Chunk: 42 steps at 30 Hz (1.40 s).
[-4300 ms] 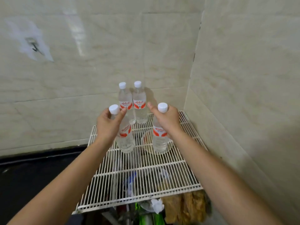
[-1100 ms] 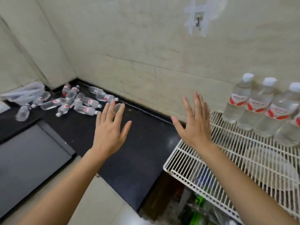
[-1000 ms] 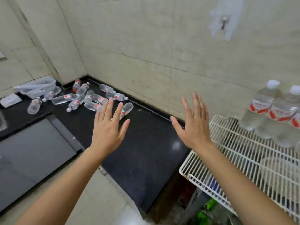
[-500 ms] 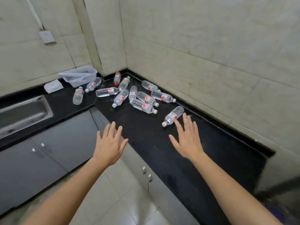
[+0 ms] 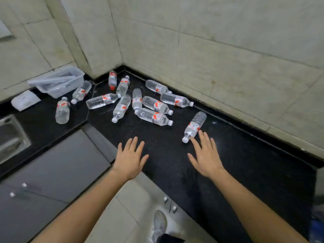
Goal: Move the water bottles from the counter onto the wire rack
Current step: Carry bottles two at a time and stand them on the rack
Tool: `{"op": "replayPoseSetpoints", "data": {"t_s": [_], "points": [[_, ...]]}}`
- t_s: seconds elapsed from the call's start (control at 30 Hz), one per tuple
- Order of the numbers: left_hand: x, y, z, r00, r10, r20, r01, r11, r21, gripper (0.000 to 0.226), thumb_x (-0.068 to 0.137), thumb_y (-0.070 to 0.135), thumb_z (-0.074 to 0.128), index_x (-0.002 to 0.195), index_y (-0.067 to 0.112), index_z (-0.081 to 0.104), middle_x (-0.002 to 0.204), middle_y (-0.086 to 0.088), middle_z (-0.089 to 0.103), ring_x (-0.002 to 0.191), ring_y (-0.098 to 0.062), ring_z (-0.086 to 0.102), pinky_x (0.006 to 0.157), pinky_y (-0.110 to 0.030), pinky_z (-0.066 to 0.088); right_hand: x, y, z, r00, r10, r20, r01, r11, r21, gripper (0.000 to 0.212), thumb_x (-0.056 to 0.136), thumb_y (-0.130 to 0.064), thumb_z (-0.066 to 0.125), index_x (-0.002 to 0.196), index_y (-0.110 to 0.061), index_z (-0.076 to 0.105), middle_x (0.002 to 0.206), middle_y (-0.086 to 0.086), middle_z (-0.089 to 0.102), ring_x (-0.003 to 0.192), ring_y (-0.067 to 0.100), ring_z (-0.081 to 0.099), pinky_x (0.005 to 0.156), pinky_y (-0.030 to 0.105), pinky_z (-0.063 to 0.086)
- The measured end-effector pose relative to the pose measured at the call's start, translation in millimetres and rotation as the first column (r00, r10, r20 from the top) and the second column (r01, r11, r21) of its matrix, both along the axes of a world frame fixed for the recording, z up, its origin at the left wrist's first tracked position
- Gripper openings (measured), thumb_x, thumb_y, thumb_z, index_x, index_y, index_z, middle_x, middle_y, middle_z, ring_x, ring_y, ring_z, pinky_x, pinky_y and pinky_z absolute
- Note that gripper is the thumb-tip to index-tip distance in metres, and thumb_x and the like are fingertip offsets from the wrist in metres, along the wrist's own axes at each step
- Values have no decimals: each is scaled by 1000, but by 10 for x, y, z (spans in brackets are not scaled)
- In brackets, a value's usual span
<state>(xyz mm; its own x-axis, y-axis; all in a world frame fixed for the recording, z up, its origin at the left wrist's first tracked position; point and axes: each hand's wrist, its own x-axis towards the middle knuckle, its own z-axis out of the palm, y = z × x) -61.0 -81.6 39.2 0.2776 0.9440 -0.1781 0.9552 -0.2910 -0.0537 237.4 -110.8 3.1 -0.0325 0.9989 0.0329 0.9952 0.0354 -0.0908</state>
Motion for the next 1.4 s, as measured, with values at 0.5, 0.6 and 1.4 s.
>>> {"op": "replayPoseSetpoints", "data": {"t_s": [0.5,0.6,1.4], "points": [[339,2226,-267,939,-336,-71,324,936,-136,69,102,52,33,160,18,17,167,-13,15,155,-31,11,123,-56,15,-5,1238,-483,951,-268,-156,191,904,-383,77,93,-10,56,158,-30,22,168,14,-4,148,38,22,114,47,36],[482,2604,-443,905,-422,-56,407,896,-179,71,101,48,43,159,16,18,167,-15,12,155,-32,10,122,-58,15,-121,1363,-567,863,-433,-259,263,824,-502,77,95,-10,56,159,-31,18,168,11,-13,139,40,38,106,45,43],[705,3126,-935,868,-434,242,492,817,-299,56,76,42,70,128,26,55,126,-2,63,114,-28,59,101,-48,43,-577,1217,-727,-125,-834,-538,658,336,-674,66,101,-44,52,158,-29,22,121,2,63,109,27,63,101,43,50]]}}
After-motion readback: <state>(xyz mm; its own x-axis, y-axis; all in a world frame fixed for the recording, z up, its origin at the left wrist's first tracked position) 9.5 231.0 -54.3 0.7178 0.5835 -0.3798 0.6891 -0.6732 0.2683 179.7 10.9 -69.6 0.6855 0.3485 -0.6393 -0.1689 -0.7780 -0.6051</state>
